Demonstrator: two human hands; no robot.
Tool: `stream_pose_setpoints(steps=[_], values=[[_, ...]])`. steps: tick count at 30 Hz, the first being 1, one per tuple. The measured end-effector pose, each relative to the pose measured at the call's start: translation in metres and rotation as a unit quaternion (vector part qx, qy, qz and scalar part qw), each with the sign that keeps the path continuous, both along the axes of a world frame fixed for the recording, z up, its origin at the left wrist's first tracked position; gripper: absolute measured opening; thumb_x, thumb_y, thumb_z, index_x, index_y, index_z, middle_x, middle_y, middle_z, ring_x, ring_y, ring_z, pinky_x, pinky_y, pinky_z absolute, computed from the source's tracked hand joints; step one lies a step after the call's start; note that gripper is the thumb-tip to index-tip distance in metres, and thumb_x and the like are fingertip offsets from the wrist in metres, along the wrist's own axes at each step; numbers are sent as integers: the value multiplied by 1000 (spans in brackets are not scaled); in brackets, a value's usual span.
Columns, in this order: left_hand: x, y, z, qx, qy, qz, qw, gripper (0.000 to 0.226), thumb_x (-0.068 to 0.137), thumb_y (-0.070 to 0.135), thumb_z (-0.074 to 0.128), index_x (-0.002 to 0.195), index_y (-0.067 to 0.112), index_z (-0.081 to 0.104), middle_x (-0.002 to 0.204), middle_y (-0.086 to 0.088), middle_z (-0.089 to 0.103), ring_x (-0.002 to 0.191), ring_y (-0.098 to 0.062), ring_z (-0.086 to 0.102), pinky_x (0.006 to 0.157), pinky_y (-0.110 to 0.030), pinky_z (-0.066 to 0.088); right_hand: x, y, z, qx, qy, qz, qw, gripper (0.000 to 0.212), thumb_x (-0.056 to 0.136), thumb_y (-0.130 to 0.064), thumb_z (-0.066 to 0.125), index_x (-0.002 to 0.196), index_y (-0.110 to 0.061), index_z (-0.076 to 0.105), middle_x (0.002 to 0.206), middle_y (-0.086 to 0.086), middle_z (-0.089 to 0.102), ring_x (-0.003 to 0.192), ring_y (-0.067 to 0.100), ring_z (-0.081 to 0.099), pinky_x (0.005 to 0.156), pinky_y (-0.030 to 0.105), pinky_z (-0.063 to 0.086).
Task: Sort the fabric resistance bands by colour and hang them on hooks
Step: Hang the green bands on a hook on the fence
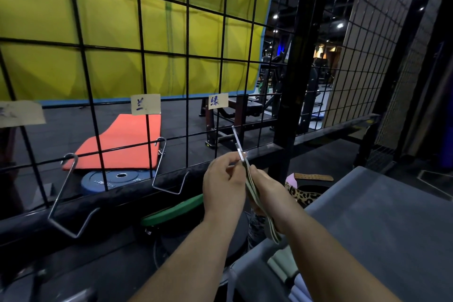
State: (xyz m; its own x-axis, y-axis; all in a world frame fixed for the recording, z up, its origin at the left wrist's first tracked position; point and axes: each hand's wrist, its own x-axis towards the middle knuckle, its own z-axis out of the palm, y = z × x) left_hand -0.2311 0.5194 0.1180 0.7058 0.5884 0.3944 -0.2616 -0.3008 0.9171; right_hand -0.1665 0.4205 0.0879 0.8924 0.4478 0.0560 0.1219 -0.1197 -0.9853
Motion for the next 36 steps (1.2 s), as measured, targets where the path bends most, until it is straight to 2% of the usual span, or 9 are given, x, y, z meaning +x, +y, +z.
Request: stream_pose_setpoints(steps=[3, 6, 12, 17, 20, 23, 27, 32, 36], values=[[0, 1, 1, -12, 10, 10, 1000, 28, 88, 6, 54, 96, 27, 71, 101, 7, 67, 86, -2, 63, 71, -15, 47, 2, 2, -2, -5, 4, -9, 1000, 36, 93, -65, 39, 104, -42, 65, 78, -12, 65, 74, 8, 58, 73, 31, 44], [-1, 1, 3, -20, 20, 10, 1000, 37, 85, 1, 52, 92, 32, 70, 101, 10, 67, 86, -1, 62, 69, -13, 45, 4, 3, -3, -7, 6, -2, 1000, 40, 86, -69, 40, 100, -42, 66, 66, -18, 60, 65, 4, 52, 65, 27, 39], [-4, -1, -1, -43, -14, -28, 999, 21, 89, 16, 57, 97, 27, 73, 98, 12, 67, 87, 0, 63, 82, -30, 54, 6, 4, -8, 8, 4, -8, 1000, 34, 96, -59, 38, 106, -39, 64, 76, -10, 63, 69, 8, 56, 67, 29, 41], [1, 4, -4, 1, 3, -10, 1000, 20, 95, 22, 57, 107, 22, 73, 103, 12, 66, 87, 4, 60, 72, -5, 44, 8, 6, -14, -10, -12, -1, 1000, 50, 82, -77, 37, 115, -46, 58, 91, -11, 64, 82, 8, 58, 76, 32, 44], [2, 5, -5, 22, 8, 4, 1000, 21, 95, 20, 56, 108, 21, 72, 106, 10, 67, 91, 1, 60, 75, -6, 43, 10, 8, -17, -11, -15, 3, 1000, 56, 70, -87, 38, 108, -53, 58, 107, -7, 69, 101, 14, 64, 90, 40, 50], [-1, 3, -8, 16, -2, 2, 1000, 20, 94, 20, 59, 109, 21, 72, 106, 11, 67, 89, 4, 61, 73, -2, 43, 11, 10, -18, -12, -28, 9, 999, 43, 83, -75, 42, 109, -45, 60, 108, -7, 69, 108, 18, 64, 95, 41, 49], [-9, -1, -17, -24, -34, -30, 999, 25, 88, 22, 68, 111, 31, 67, 100, 26, 62, 92, 20, 56, 75, 3, 39, 6, 8, -17, 1, -17, 32, 999, 52, 82, -76, 45, 113, -39, 63, 111, -6, 70, 109, 16, 66, 99, 50, 49], [-9, 0, -30, -47, -49, -31, 997, 28, 89, 16, 67, 113, 31, 69, 100, 25, 65, 96, 15, 59, 77, 0, 43, -1, 7, -27, 51, 15, 44, 998, 56, 81, -70, 53, 116, -27, 63, 114, 2, 71, 108, 19, 67, 101, 52, 49], [-9, -2, -43, -46, -50, -37, 997, 29, 91, 16, 65, 115, 31, 69, 91, 30, 67, 93, 12, 62, 76, -2, 45, -3, 5, -40, 54, 33, 36, 997, 37, 93, -58, 49, 116, -33, 64, 115, 1, 71, 112, 18, 65, 104, 50, 46]])
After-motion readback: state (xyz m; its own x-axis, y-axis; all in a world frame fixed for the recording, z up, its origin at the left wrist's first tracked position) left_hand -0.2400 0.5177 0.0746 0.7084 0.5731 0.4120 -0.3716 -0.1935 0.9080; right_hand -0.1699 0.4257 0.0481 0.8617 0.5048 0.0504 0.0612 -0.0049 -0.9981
